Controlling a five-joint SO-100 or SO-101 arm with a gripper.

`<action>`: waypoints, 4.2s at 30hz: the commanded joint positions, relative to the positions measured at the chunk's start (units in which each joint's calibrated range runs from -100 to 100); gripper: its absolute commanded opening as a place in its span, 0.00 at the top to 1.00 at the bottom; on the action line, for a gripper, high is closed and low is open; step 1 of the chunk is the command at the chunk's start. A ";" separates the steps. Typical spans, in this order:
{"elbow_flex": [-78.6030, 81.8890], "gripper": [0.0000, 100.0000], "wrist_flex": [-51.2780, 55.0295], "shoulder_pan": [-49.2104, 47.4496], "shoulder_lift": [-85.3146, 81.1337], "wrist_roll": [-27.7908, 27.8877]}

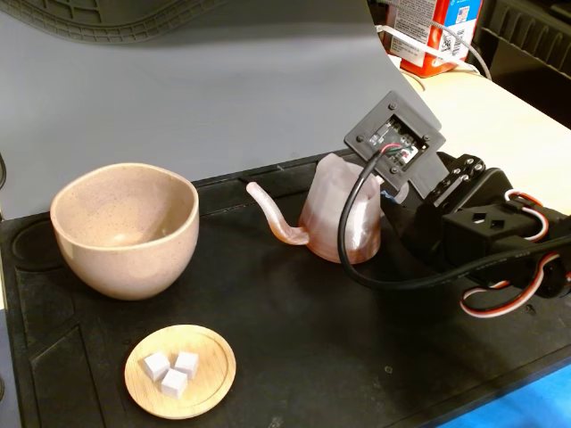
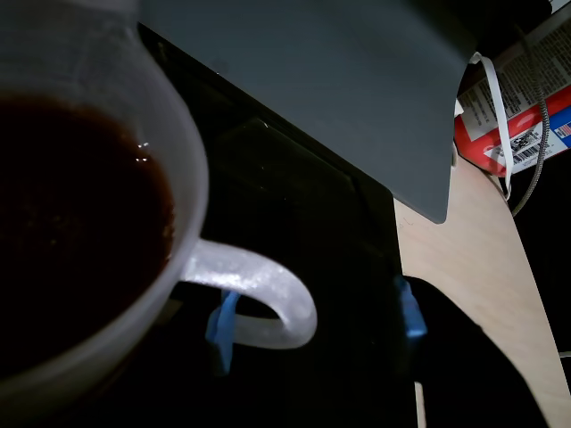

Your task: Pick up a kettle and pour liquid into a cup.

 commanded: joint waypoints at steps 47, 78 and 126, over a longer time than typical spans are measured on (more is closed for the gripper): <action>10.05 0.99 12.53 -4.46 -37.54 -4.60; -8.19 0.99 17.28 -9.48 -27.47 2.96; -13.55 0.99 17.28 -5.82 -27.30 2.64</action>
